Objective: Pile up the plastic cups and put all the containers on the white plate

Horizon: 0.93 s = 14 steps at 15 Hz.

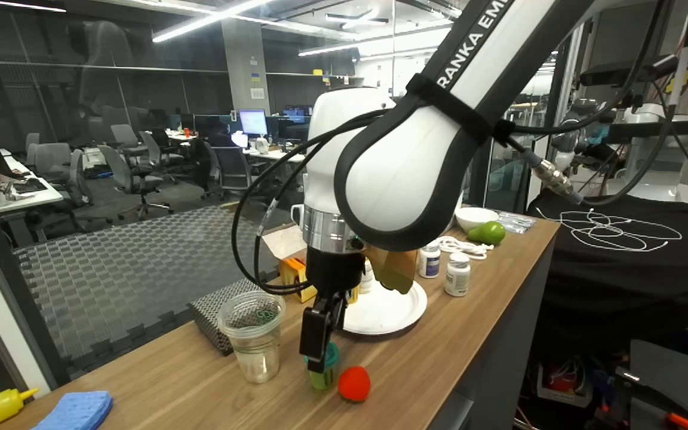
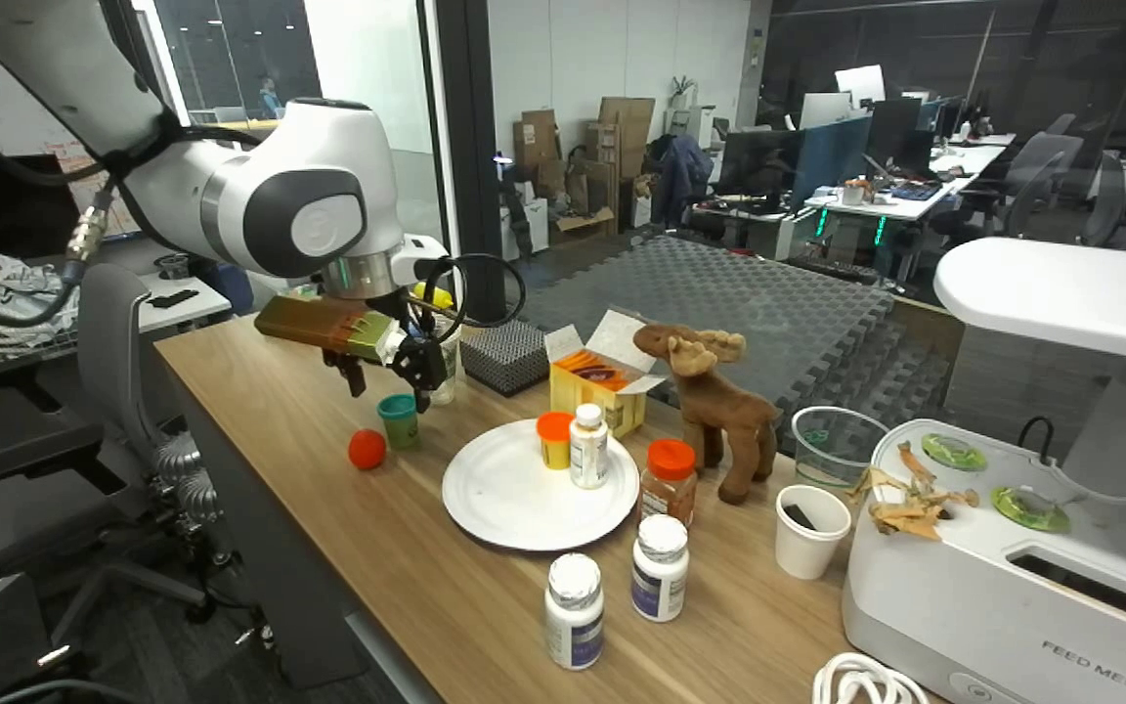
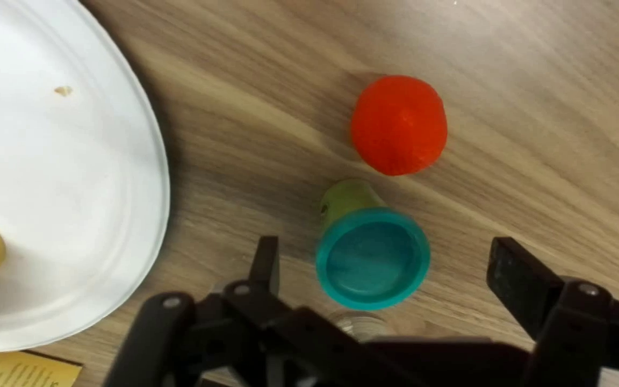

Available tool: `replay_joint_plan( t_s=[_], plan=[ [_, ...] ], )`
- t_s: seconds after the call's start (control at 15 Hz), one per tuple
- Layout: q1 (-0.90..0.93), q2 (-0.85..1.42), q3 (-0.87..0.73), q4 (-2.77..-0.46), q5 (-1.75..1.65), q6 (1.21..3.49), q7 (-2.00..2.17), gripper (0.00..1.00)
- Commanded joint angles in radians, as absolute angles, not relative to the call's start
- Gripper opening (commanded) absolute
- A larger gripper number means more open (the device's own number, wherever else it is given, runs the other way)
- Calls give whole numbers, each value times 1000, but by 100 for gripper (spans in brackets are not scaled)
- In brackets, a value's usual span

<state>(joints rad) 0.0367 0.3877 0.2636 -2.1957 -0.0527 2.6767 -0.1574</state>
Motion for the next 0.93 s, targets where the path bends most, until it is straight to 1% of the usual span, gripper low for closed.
replay_joint_plan(
  t_s=[0.0, 0.33, 0.4, 0.53, 0.73, 0.87],
  plan=[
    [104, 411, 198, -2171, -86, 2715, -133, 100],
    [126, 444, 184, -2163, -76, 2771, -149, 100],
    [125, 453, 186, -2159, -73, 2777, -153, 92],
    [128, 457, 185, -2159, -72, 2794, -149, 66],
    [146, 439, 156, -2177, -90, 2807, -120, 42],
    [175, 411, 112, -2198, -122, 2821, -76, 28]
  ],
)
